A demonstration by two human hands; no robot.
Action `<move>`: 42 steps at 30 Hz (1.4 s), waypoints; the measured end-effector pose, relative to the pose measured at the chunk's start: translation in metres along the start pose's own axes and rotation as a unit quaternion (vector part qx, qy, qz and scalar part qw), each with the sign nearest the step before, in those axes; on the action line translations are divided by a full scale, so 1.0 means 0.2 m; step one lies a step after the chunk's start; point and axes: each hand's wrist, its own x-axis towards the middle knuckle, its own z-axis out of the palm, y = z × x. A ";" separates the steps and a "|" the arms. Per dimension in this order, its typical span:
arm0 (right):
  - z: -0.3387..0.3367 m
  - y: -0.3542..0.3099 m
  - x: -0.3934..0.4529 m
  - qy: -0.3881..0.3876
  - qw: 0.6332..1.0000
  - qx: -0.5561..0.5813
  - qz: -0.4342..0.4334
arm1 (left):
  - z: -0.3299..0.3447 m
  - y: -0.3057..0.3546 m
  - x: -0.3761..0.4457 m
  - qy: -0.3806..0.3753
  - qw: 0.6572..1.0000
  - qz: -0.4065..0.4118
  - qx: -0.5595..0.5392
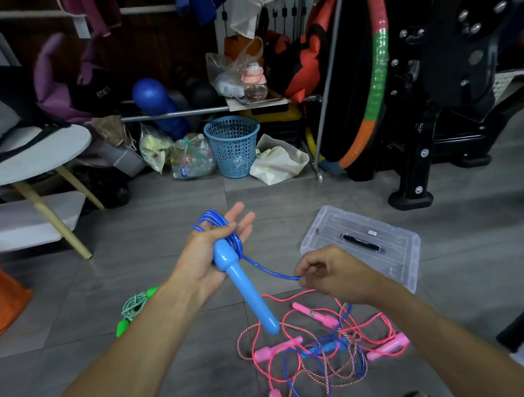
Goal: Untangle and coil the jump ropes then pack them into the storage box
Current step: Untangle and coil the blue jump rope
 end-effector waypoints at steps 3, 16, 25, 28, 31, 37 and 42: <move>0.02 -0.09 -0.02 -0.040 0.998 0.029 -0.035 | 0.01 -0.06 0.02 -0.035 0.993 0.009 0.115; -0.19 -0.14 -0.07 0.119 0.978 0.157 -0.071 | 0.01 -0.16 -0.08 -0.194 0.809 -0.086 0.548; -0.17 -0.12 -0.03 0.214 0.962 0.163 -0.057 | 0.05 -0.18 -0.13 -0.293 0.831 -0.186 0.435; -0.18 -0.06 0.00 0.257 0.959 0.121 0.002 | 0.06 -0.17 -0.13 -0.250 0.907 -0.167 0.295; -0.18 0.02 0.02 0.201 0.971 0.105 0.082 | 0.07 -0.12 -0.12 -0.179 0.965 -0.147 0.127; -0.21 0.10 0.00 0.138 0.965 0.175 0.135 | 0.03 0.01 -0.06 -0.070 0.992 -0.095 -0.055; -0.22 0.09 0.01 0.239 0.922 0.302 0.044 | 0.01 0.03 -0.05 -0.039 0.993 -0.065 -0.092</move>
